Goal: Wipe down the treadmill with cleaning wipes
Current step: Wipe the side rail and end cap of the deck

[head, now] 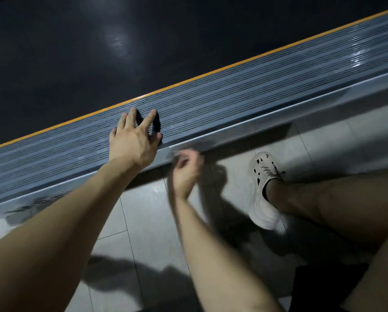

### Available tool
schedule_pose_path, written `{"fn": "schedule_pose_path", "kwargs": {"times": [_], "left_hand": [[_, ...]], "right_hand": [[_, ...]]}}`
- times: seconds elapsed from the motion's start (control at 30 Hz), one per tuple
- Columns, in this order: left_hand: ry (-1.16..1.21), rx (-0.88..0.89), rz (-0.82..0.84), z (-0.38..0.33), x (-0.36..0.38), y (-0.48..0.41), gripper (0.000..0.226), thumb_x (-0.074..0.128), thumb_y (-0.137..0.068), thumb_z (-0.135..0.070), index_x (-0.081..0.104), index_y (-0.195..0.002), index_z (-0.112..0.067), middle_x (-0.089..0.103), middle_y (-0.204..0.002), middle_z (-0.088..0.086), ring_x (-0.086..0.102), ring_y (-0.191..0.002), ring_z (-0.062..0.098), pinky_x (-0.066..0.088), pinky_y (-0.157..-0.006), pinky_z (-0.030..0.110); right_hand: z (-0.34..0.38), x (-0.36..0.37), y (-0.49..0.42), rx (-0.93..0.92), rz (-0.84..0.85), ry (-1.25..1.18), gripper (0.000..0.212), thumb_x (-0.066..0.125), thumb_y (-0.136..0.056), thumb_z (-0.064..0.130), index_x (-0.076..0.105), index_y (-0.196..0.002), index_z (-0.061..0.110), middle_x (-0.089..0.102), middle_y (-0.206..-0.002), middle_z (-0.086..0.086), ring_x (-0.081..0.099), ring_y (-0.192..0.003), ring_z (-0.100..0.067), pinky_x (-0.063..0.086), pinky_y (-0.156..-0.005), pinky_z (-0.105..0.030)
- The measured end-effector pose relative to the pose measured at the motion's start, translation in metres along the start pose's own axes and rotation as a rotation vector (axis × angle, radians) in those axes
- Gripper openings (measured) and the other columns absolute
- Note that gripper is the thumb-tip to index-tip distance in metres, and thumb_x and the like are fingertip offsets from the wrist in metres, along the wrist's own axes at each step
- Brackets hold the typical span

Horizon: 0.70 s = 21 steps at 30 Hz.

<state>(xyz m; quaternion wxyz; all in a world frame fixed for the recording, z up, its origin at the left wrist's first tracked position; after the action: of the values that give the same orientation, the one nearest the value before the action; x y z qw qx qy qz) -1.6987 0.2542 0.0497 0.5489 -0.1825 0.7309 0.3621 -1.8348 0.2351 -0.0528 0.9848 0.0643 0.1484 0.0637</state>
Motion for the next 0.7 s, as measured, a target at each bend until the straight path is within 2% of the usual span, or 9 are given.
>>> {"fn": "schedule_pose_path", "kwargs": {"times": [0.07, 0.1, 0.23, 0.3, 0.37, 0.43, 0.53, 0.6, 0.7], "left_hand": [[-0.036, 0.030, 0.044, 0.005, -0.004, 0.001, 0.068, 0.046, -0.109, -0.056, 0.015, -0.169, -0.049, 0.011, -0.179, 0.010, 0.013, -0.164, 0.038, 0.027, -0.127, 0.061], [-0.061, 0.044, 0.067, 0.008, -0.007, 0.000, 0.069, 0.047, -0.109, -0.056, 0.013, -0.169, -0.050, 0.009, -0.180, 0.009, 0.013, -0.164, 0.037, 0.028, -0.127, 0.061], [-0.107, 0.031, 0.100, 0.012, -0.013, 0.004, 0.072, 0.048, -0.108, -0.058, 0.010, -0.169, -0.052, 0.007, -0.180, 0.005, 0.014, -0.164, 0.036, 0.030, -0.124, 0.062], [-0.101, 0.026, 0.094, 0.007, -0.013, 0.005, 0.072, 0.049, -0.108, -0.057, 0.010, -0.168, -0.052, 0.007, -0.180, 0.005, 0.014, -0.163, 0.037, 0.028, -0.123, 0.064], [-0.080, 0.010, 0.107, 0.003, -0.014, 0.003, 0.073, 0.056, -0.106, -0.052, 0.017, -0.168, -0.050, 0.013, -0.178, 0.008, 0.019, -0.160, 0.041, 0.031, -0.122, 0.064], [-0.028, -0.003, 0.127, -0.001, -0.019, -0.001, 0.071, 0.067, -0.101, -0.046, 0.032, -0.162, -0.047, 0.029, -0.168, 0.013, 0.033, -0.150, 0.046, 0.039, -0.118, 0.065], [0.078, -0.040, 0.105, -0.019, -0.027, -0.010, 0.058, 0.076, -0.088, -0.054, 0.054, -0.139, -0.038, 0.048, -0.144, 0.010, 0.051, -0.132, 0.040, 0.049, -0.110, 0.057], [0.046, -0.009, 0.045, -0.039, -0.029, -0.018, 0.063, 0.073, -0.087, -0.059, 0.053, -0.137, -0.026, 0.047, -0.144, 0.010, 0.049, -0.134, 0.040, 0.048, -0.110, 0.058], [0.038, 0.093, 0.009, -0.076, -0.025, -0.030, 0.079, 0.071, -0.091, -0.066, 0.036, -0.157, -0.041, 0.034, -0.163, 0.009, 0.036, -0.150, 0.039, 0.043, -0.116, 0.064]], "right_hand": [[0.015, 0.015, 0.044, -0.050, 0.305, -0.060, 0.011, 0.062, -0.102, 0.007, 0.069, -0.109, 0.012, 0.062, -0.114, -0.003, 0.063, -0.100, -0.017, 0.055, -0.088, -0.037], [0.016, 0.015, 0.044, -0.054, 0.327, -0.099, 0.009, 0.063, -0.103, 0.009, 0.069, -0.109, 0.012, 0.062, -0.113, -0.002, 0.063, -0.099, -0.016, 0.055, -0.087, -0.037], [0.002, -0.040, -0.055, 0.029, -0.182, 0.025, 0.024, 0.064, -0.088, -0.010, 0.071, -0.103, 0.008, 0.064, -0.110, -0.009, 0.066, -0.092, -0.023, 0.057, -0.083, -0.045], [0.002, -0.085, -0.132, 0.038, -0.448, -0.001, 0.023, 0.061, -0.089, -0.012, 0.071, -0.105, 0.002, 0.064, -0.112, -0.015, 0.068, -0.093, -0.029, 0.058, -0.083, -0.041], [0.006, -0.108, -0.172, 0.017, -0.559, -0.036, 0.022, 0.060, -0.091, -0.011, 0.070, -0.107, 0.000, 0.064, -0.116, -0.017, 0.068, -0.097, -0.028, 0.058, -0.088, -0.032], [0.014, -0.094, -0.149, 0.053, -0.528, -0.041, 0.020, 0.059, -0.092, -0.011, 0.068, -0.104, 0.002, 0.062, -0.116, -0.016, 0.064, -0.097, -0.024, 0.055, -0.090, -0.026], [0.024, -0.041, -0.052, 0.046, -0.237, -0.084, 0.019, 0.058, -0.092, -0.009, 0.067, -0.100, 0.006, 0.059, -0.112, -0.008, 0.063, -0.093, -0.023, 0.056, -0.087, -0.038], [0.030, -0.027, -0.012, -0.017, -0.037, -0.108, 0.018, 0.062, -0.094, -0.007, 0.071, -0.103, 0.007, 0.058, -0.115, -0.002, 0.064, -0.097, -0.014, 0.055, -0.091, -0.025], [0.026, -0.055, -0.073, 0.068, -0.241, -0.147, 0.024, 0.061, -0.093, -0.011, 0.071, -0.104, 0.007, 0.060, -0.119, -0.009, 0.065, -0.098, -0.016, 0.052, -0.088, -0.013]]}}
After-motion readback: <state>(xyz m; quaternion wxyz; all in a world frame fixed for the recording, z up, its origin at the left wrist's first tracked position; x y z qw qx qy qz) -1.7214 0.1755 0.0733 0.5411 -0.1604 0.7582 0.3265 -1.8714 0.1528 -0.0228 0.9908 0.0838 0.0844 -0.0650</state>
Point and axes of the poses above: each hand's wrist, its own y-axis away from the middle knuckle, its own x-axis out of the palm, z = x × y, the point moved 2 cm from there along -y, towards the middle knuckle
